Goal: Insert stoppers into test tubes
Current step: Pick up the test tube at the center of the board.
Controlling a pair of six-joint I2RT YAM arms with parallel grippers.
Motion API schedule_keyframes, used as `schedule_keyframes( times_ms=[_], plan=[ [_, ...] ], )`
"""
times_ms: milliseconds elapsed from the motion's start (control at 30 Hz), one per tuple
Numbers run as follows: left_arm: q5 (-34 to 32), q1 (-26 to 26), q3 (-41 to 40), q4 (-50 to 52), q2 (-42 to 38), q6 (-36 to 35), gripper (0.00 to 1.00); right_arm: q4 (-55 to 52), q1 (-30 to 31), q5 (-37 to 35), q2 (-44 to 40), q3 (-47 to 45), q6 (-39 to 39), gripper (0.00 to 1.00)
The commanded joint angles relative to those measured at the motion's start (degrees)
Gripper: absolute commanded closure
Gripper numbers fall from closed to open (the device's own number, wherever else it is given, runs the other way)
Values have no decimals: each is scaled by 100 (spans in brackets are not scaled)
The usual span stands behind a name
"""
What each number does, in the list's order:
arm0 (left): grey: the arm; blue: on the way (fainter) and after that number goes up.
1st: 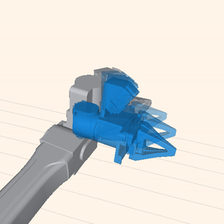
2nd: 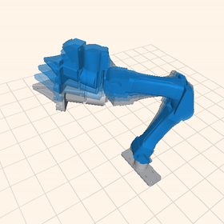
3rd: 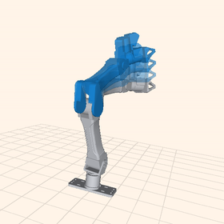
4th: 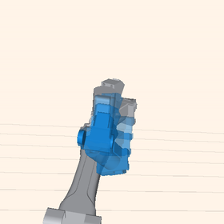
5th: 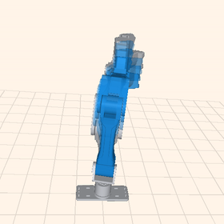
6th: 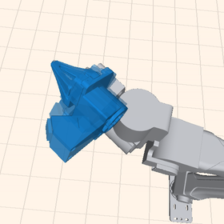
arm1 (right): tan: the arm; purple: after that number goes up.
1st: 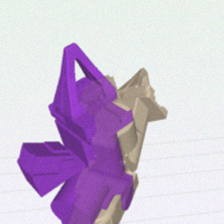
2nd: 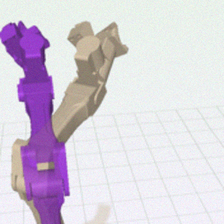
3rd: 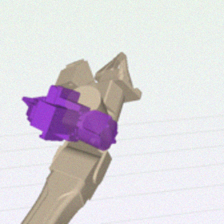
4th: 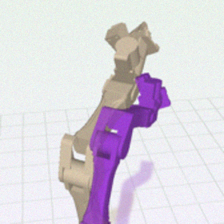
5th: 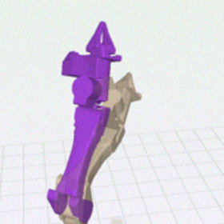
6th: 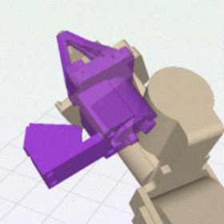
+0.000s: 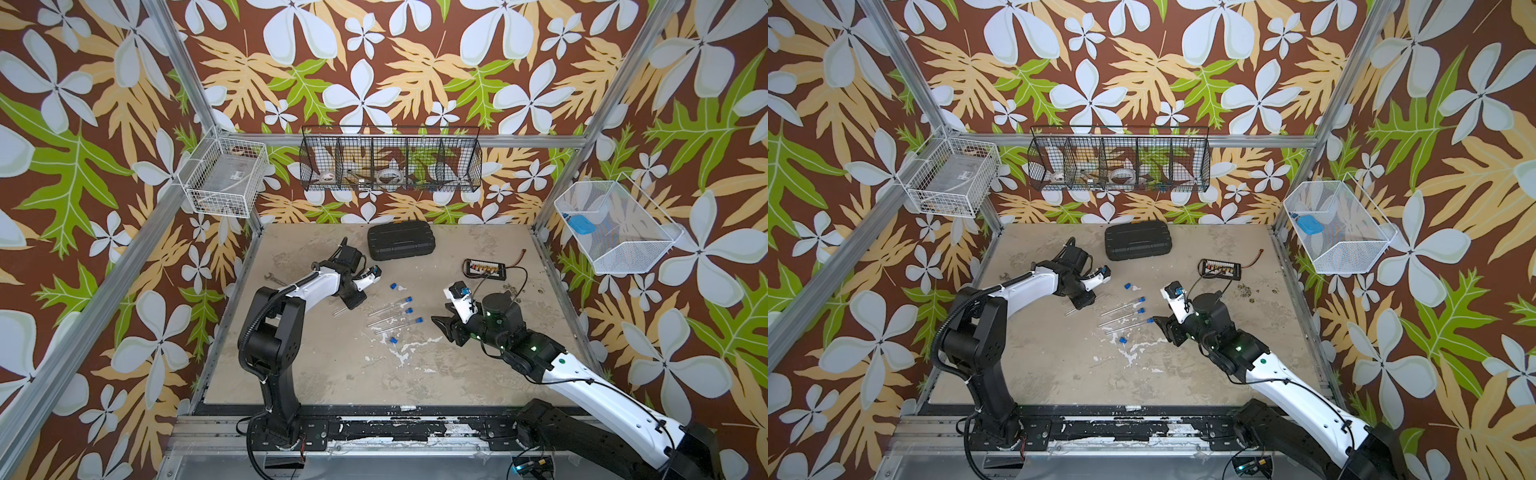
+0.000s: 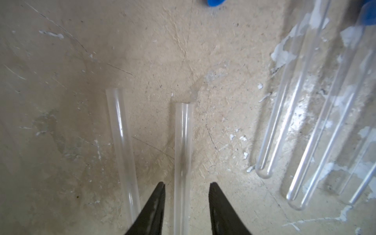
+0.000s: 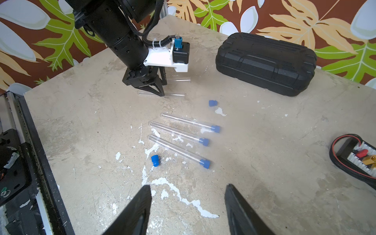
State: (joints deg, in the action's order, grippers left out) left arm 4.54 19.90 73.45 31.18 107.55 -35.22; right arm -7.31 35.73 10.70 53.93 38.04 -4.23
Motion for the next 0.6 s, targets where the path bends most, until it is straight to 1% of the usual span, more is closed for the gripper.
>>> schedule_keyframes(
  times_ms=[0,100,233,467,567],
  plan=[
    [-108,-69,29,134,105,15,61,116,5,78,60,52,53,40],
    [-141,-87,-9,143,185,41,61,125,3,108,109,61,71,40],
    [-207,-131,-157,178,240,42,64,133,4,122,148,72,89,40],
    [-193,-133,-265,204,305,24,79,160,5,124,153,54,80,41],
    [-270,-136,-300,191,352,23,81,160,5,79,119,45,63,41]
  ],
)
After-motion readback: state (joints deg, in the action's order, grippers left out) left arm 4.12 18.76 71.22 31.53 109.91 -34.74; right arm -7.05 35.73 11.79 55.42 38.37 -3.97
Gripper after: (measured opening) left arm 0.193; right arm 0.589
